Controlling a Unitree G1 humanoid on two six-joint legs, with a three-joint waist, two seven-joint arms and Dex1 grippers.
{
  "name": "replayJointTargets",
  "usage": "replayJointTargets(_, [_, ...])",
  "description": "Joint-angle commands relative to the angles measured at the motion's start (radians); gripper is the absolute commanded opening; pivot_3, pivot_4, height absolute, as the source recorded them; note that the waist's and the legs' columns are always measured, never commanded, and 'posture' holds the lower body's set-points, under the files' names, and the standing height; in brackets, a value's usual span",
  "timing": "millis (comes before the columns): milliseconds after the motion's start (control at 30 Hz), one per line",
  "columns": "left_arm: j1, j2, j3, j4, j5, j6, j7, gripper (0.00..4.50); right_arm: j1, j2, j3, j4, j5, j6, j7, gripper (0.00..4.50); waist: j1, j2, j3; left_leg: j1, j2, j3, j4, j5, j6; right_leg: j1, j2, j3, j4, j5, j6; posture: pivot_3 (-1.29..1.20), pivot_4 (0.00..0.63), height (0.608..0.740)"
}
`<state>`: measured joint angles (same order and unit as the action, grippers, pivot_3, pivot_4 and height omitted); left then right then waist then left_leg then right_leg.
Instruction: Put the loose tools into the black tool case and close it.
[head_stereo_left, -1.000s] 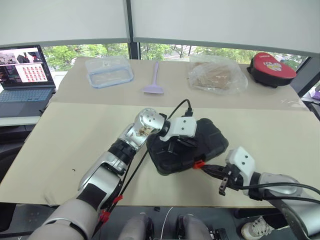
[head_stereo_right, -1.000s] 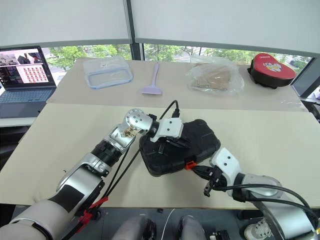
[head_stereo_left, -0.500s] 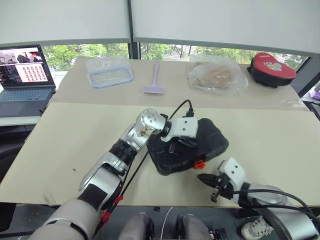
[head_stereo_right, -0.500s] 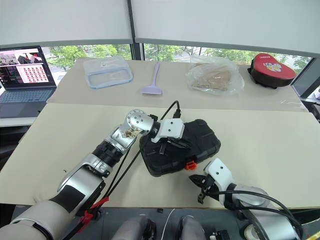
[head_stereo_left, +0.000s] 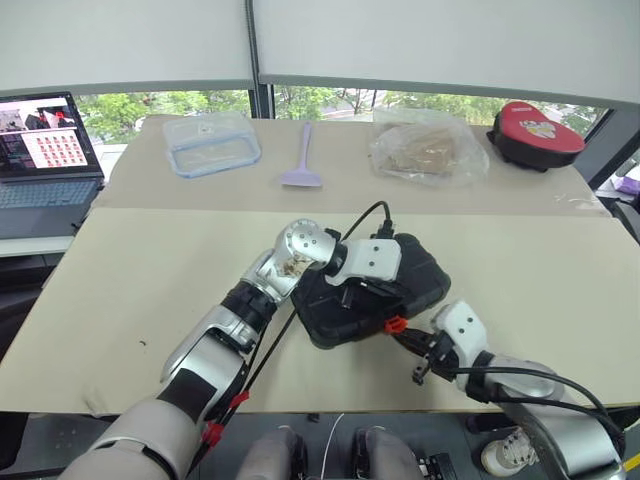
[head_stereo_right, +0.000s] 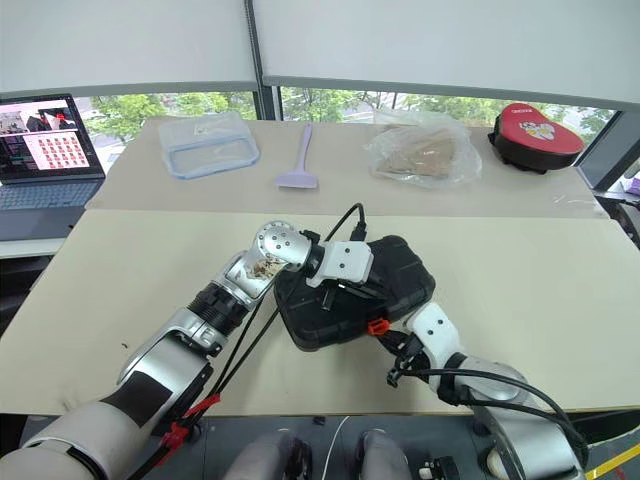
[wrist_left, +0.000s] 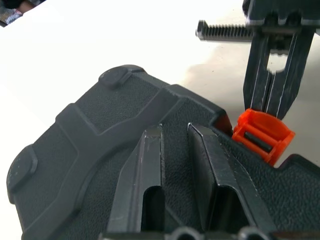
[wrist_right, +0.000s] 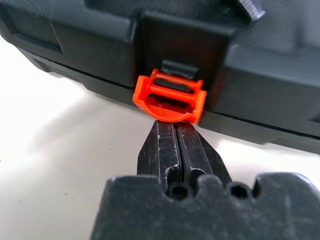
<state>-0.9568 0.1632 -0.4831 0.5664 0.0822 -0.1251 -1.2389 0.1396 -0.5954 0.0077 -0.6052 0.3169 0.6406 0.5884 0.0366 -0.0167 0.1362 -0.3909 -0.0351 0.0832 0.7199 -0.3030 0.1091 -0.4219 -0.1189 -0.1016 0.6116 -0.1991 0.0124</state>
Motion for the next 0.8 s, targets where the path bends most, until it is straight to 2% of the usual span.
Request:
replayJointTargets(33, [0.040,-0.006,-0.073,0.048,0.063,0.006,-0.022,0.89,-0.041,0.004,-0.059,-0.108,0.036,-0.040,-0.004,0.00,0.000,0.000,0.000,0.000,0.000,0.000,0.000,0.000,0.000,0.000,0.000,0.000,0.000,0.000,0.000,0.00,0.150,0.728])
replayJointTargets(233, [0.040,-0.006,-0.070,0.050,0.062,0.006,-0.019,0.89,-0.048,-0.003,-0.061,-0.087,0.033,-0.048,0.003,0.00,0.000,0.000,0.000,0.000,0.000,0.000,0.000,0.000,0.000,0.000,0.000,0.000,0.000,0.000,0.000,0.00,0.150,0.728])
replayJointTargets(500, [0.046,0.000,-0.072,0.049,0.067,0.004,-0.014,0.89,-0.044,-0.007,-0.106,-0.144,0.128,0.026,0.019,0.00,0.000,0.000,0.000,0.000,0.000,0.000,0.000,0.000,0.000,0.000,0.000,0.000,0.000,0.000,0.000,0.00,0.150,0.728])
replayJointTargets(800, [0.044,-0.003,-0.068,0.053,0.068,0.006,-0.009,0.89,-0.034,-0.015,-0.093,-0.107,0.107,0.005,0.021,0.00,0.001,-0.001,0.000,0.001,0.000,0.000,-0.001,0.000,0.000,0.001,0.000,0.000,0.000,0.000,0.000,0.00,0.150,0.728])
